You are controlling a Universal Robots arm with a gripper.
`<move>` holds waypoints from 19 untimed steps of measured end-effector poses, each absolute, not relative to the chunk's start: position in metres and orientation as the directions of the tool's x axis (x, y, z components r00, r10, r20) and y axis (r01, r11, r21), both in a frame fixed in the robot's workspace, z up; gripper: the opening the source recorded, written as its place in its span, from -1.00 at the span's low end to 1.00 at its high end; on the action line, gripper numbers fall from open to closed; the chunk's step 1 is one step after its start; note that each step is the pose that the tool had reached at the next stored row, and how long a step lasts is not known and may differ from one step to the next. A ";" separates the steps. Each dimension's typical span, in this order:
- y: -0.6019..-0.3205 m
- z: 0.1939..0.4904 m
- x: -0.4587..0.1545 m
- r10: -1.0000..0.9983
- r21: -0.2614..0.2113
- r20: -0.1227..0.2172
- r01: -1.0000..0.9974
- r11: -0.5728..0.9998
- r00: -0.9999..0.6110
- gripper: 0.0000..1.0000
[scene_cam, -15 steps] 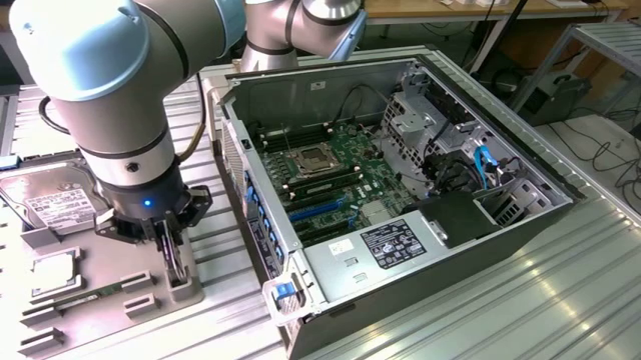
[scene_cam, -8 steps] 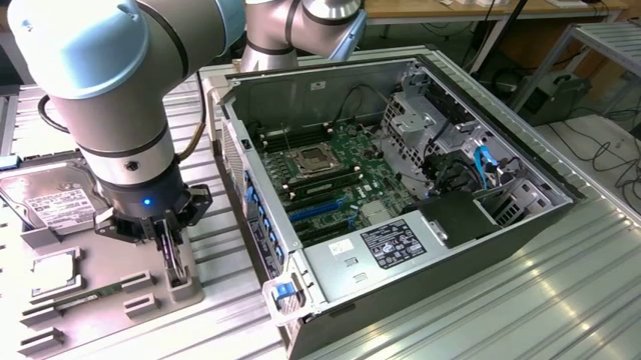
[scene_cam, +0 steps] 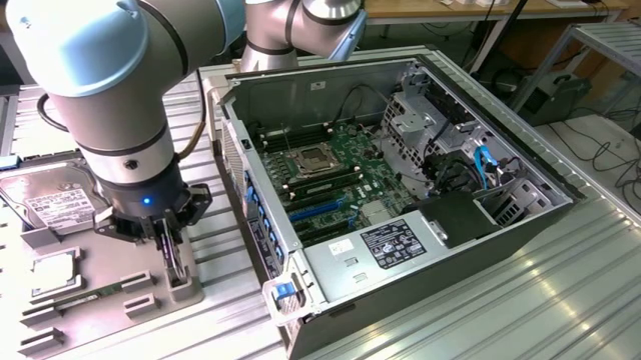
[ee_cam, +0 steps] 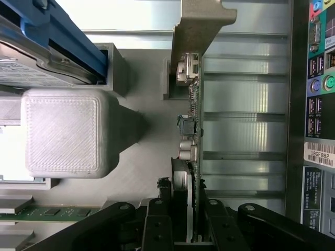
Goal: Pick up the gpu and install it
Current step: 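Pick up the gpu and move the gpu toward the slot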
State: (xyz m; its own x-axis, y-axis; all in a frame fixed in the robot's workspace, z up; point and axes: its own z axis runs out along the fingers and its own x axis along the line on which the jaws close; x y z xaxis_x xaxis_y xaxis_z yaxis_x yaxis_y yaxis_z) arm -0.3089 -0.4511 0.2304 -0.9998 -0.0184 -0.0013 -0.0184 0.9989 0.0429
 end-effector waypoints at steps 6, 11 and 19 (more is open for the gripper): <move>-0.451 0.234 -0.309 -0.018 0.043 -0.001 -0.018 0.999 -1.000 -0.44; -0.451 0.237 -0.309 -0.018 0.043 0.000 -0.018 0.999 -1.000 -0.44; -0.451 0.242 -0.309 -0.018 0.043 0.001 -0.018 0.999 -1.000 -0.44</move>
State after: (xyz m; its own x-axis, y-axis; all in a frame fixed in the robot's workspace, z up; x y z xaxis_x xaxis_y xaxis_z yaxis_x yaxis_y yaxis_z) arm -0.3088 -0.4511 0.2424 -0.9998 -0.0184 0.0009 -0.0183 0.9989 0.0430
